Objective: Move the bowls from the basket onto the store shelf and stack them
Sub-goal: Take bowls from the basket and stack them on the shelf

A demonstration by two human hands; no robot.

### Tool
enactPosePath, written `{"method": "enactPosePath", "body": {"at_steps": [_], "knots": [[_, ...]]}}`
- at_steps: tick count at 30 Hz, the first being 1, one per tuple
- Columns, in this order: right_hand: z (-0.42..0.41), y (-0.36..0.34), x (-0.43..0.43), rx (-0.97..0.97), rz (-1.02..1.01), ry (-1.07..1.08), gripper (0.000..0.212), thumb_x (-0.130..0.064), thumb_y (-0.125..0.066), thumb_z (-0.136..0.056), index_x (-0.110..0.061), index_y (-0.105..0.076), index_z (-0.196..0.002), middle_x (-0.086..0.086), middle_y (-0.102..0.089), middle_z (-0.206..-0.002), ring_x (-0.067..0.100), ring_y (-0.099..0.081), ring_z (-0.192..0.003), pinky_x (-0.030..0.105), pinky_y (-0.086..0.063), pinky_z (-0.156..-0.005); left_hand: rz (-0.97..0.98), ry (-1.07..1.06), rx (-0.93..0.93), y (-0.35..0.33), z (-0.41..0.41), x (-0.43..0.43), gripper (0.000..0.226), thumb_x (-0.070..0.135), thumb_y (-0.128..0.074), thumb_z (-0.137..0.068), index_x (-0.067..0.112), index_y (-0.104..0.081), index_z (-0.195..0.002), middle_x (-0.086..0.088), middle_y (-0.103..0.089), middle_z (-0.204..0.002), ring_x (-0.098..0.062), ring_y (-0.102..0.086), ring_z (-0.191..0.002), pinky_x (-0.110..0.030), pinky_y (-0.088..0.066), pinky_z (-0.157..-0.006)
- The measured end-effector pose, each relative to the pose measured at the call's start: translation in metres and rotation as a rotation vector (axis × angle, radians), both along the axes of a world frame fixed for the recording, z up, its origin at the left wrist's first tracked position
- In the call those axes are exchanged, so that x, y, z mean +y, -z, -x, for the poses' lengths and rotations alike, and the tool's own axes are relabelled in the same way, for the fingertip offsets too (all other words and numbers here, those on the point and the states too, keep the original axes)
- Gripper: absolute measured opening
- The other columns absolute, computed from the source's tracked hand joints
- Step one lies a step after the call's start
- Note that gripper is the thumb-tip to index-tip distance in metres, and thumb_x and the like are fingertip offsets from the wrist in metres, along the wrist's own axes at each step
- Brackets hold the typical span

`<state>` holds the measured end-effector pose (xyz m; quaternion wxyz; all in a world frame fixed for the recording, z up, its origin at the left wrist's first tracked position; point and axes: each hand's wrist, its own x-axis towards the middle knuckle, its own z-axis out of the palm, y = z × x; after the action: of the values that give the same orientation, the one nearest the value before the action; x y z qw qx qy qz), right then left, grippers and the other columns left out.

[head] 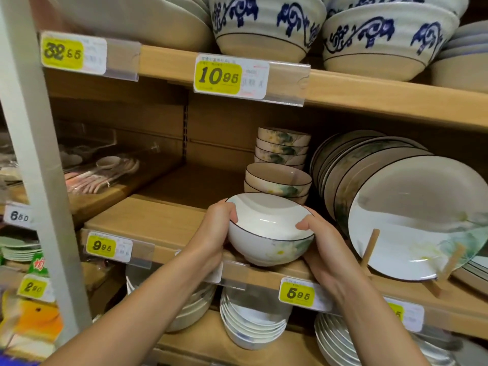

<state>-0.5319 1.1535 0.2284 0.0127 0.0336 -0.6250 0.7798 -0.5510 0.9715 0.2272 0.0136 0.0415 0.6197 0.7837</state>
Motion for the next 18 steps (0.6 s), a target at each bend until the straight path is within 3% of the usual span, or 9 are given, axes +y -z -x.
{"method": "enactPosePath", "body": {"at_steps": [3, 5, 6, 8, 10, 13, 14, 16, 18], "knots": [[-0.005, 0.005, 0.001, 0.023, -0.003, -0.054, 0.043, -0.019, -0.054, -0.079, -0.023, -0.064, -0.121, 0.005, -0.069, -0.118, 0.023, -0.065, -0.112, 0.043, -0.05, -0.097, 0.022, 0.114, 0.023, -0.003, 0.008, -0.01, 0.042, 0.015, -0.044, -0.049, 0.012, -0.074, -0.078, -0.002, -0.072, -0.076, -0.018, -0.065, -0.07, -0.024, -0.048, -0.058], [-0.009, 0.008, 0.003, 0.048, -0.034, -0.079, 0.036, -0.027, -0.055, -0.09, -0.026, -0.061, -0.125, 0.001, -0.068, -0.121, 0.018, -0.064, -0.114, 0.038, -0.048, -0.097, 0.025, 0.169, 0.028, -0.007, 0.009, -0.014, 0.026, 0.014, -0.044, -0.054, 0.014, -0.07, -0.054, -0.001, -0.07, -0.067, -0.016, -0.064, -0.064, -0.022, -0.048, -0.057], [-0.012, 0.008, 0.004, 0.062, -0.062, -0.086, 0.038, -0.034, -0.057, -0.09, -0.028, -0.058, -0.128, -0.001, -0.067, -0.124, 0.017, -0.062, -0.116, 0.037, -0.047, -0.098, 0.008, 0.167, 0.033, -0.006, 0.009, -0.015, 0.024, 0.014, -0.046, -0.06, 0.015, -0.069, -0.053, -0.003, -0.07, -0.069, -0.017, -0.063, -0.067, -0.023, -0.048, -0.06], [-0.019, 0.01, 0.008, 0.088, -0.112, -0.098, 0.054, -0.044, -0.064, -0.081, -0.03, -0.053, -0.132, -0.004, -0.065, -0.127, 0.014, -0.061, -0.118, 0.032, -0.048, -0.099, -0.018, 0.013, 0.039, 0.0, 0.011, -0.017, 0.022, 0.022, -0.051, -0.08, 0.013, -0.07, -0.075, -0.009, -0.07, -0.085, -0.021, -0.063, -0.08, -0.032, -0.048, -0.072], [-0.025, 0.013, 0.014, 0.115, -0.173, -0.108, 0.072, -0.053, -0.074, -0.072, -0.036, -0.046, -0.136, -0.013, -0.063, -0.128, 0.007, -0.058, -0.12, 0.022, -0.048, -0.097, -0.06, -0.148, 0.073, 0.014, 0.008, -0.021, 0.035, 0.045, -0.058, -0.085, 0.017, -0.066, -0.106, 0.0, -0.07, -0.105, -0.016, -0.066, -0.097, -0.032, -0.05, -0.083], [-0.034, 0.017, 0.016, 0.154, -0.248, -0.091, 0.098, -0.048, -0.089, -0.052, -0.047, -0.035, -0.135, -0.034, -0.061, -0.118, -0.009, -0.056, -0.114, 0.008, -0.049, -0.079, -0.047, 0.088, 0.19, 0.032, -0.012, -0.035, 0.08, 0.071, -0.07, -0.066, 0.037, -0.05, -0.136, 0.016, -0.063, -0.129, -0.005, -0.058, -0.12, -0.032, -0.047, -0.101], [-0.034, 0.017, 0.016, 0.156, -0.231, -0.085, 0.103, -0.038, -0.091, -0.05, -0.045, -0.034, -0.137, -0.032, -0.062, -0.118, -0.008, -0.058, -0.113, 0.009, -0.05, -0.076, 0.002, 0.178, 0.209, 0.031, -0.016, -0.037, 0.09, 0.071, -0.075, -0.059, 0.04, -0.044, -0.138, 0.022, -0.06, -0.13, -0.003, -0.056, -0.123, -0.027, -0.048, -0.101], [-0.035, 0.015, 0.011, 0.178, -0.19, -0.053, 0.107, -0.019, -0.09, -0.05, -0.031, -0.038, -0.142, -0.025, -0.065, -0.118, -0.001, -0.061, -0.112, 0.013, -0.052, -0.075, 0.093, 0.288, 0.253, 0.023, -0.018, -0.039, 0.091, 0.063, -0.085, -0.05, 0.045, -0.042, -0.129, 0.032, -0.062, -0.12, 0.007, -0.057, -0.116, -0.012, -0.05, -0.088], [-0.036, 0.013, 0.005, 0.23, -0.174, -0.008, 0.107, -0.014, -0.089, -0.046, -0.023, -0.042, -0.142, -0.021, -0.067, -0.118, 0.001, -0.063, -0.109, 0.013, -0.053, -0.073, 0.134, 0.325, 0.293, 0.011, -0.019, -0.039, 0.09, 0.054, -0.091, -0.043, 0.047, -0.044, -0.119, 0.034, -0.064, -0.113, 0.011, -0.058, -0.11, -0.007, -0.049, -0.08]]}}
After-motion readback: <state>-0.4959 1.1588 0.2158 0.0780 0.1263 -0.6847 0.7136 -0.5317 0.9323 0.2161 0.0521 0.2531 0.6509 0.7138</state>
